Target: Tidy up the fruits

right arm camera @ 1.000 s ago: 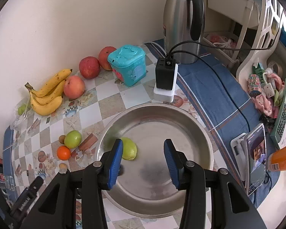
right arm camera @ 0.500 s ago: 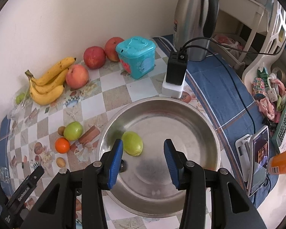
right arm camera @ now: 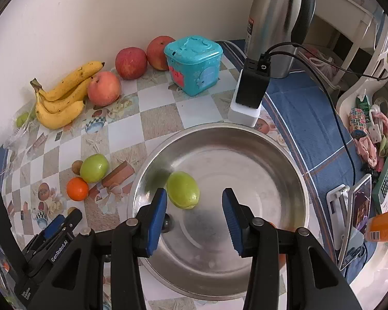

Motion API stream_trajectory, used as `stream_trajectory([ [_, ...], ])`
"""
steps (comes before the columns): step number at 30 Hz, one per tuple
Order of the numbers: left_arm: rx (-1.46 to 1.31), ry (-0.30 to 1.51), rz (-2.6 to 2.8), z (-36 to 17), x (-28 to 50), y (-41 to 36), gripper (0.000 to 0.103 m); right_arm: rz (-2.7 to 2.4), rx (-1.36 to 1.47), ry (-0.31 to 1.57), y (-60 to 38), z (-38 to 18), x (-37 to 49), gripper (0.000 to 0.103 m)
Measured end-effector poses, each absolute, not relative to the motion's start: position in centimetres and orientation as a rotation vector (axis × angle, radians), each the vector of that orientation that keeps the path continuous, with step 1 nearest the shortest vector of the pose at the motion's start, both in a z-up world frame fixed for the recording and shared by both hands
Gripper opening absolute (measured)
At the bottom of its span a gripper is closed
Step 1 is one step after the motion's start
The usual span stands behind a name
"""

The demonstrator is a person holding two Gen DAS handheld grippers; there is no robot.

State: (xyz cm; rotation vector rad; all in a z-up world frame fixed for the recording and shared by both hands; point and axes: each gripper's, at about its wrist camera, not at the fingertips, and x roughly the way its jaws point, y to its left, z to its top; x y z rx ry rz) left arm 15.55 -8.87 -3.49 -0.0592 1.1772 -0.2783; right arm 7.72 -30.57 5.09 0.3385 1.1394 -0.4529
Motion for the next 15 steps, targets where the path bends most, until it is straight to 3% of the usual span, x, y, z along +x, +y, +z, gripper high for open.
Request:
stream_trajectory([
  [4, -0.062, 1.181, -0.28, -3.5, 15.5, -8.8, 0.026, -0.458, 0.339, 1.149, -30.7, 4.7, 7.9, 0.045],
  [15, -0.041, 1.133, -0.299, -0.1, 14.4, -9.6, 0.026, -0.472, 0.364, 1.171, -31.3, 4.3, 7.7, 0.045],
])
